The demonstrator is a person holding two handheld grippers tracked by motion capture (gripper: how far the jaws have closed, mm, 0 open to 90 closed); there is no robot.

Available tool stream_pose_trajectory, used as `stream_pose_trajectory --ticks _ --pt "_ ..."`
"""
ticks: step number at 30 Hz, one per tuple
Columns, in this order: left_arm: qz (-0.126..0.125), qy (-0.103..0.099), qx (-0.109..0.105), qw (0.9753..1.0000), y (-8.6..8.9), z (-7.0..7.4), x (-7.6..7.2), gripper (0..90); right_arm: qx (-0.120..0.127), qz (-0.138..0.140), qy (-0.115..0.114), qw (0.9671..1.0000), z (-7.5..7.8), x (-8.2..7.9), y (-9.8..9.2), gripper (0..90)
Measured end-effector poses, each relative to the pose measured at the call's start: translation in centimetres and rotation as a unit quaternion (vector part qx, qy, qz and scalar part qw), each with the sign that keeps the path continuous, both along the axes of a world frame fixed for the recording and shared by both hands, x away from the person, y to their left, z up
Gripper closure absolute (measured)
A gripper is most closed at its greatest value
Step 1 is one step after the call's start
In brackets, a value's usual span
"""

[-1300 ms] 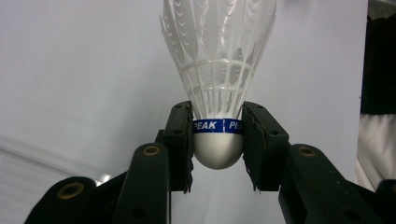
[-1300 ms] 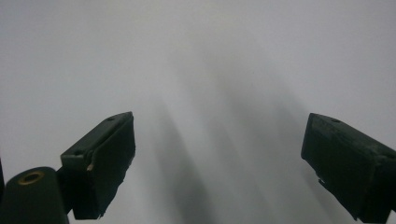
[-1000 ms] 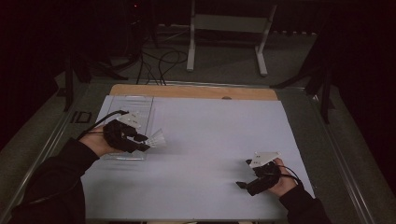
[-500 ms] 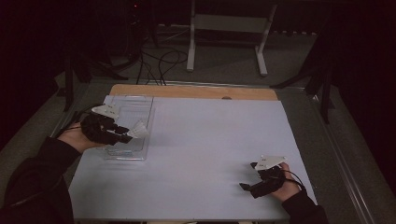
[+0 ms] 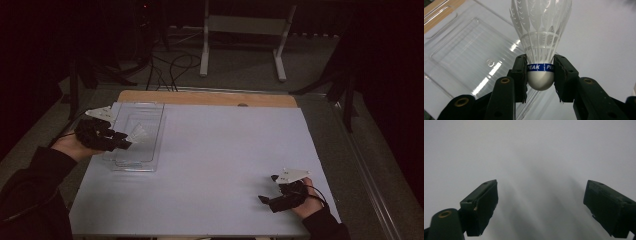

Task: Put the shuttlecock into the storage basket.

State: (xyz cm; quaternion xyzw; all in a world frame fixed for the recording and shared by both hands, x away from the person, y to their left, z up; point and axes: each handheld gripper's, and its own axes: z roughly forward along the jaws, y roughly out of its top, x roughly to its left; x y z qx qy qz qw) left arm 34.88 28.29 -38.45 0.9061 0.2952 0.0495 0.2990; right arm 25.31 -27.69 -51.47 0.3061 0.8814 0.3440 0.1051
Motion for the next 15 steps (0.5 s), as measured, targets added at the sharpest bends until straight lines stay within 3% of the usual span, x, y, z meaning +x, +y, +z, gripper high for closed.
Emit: stream_pose_trajectory --ticks 1,3,4,6,15 --pt "0.003 0.0 0.001 1.0 0.1 0.0 0.0 65.6 0.002 -0.003 -0.002 1.0 0.0 0.0 -0.1 12.6" --pt "0.011 0.001 -0.001 0.9999 0.4 -0.1 0.1 65.6 0.014 0.007 0.027 0.9995 0.0 0.5 -0.2 11.3" --pt "0.015 0.002 0.001 0.9999 0.5 -0.1 0.1 65.5 0.014 0.008 0.03 0.9994 -0.1 0.5 -0.2 11.4" --pt "0.026 0.003 0.0 0.9997 0.7 -0.1 0.2 65.6 0.006 0.005 0.015 0.9999 -0.2 0.4 -0.1 10.6" --pt "0.074 0.009 -0.004 0.9972 1.2 0.2 0.4 65.6 0.015 0.005 0.002 0.9999 -0.3 0.4 -0.3 10.6"
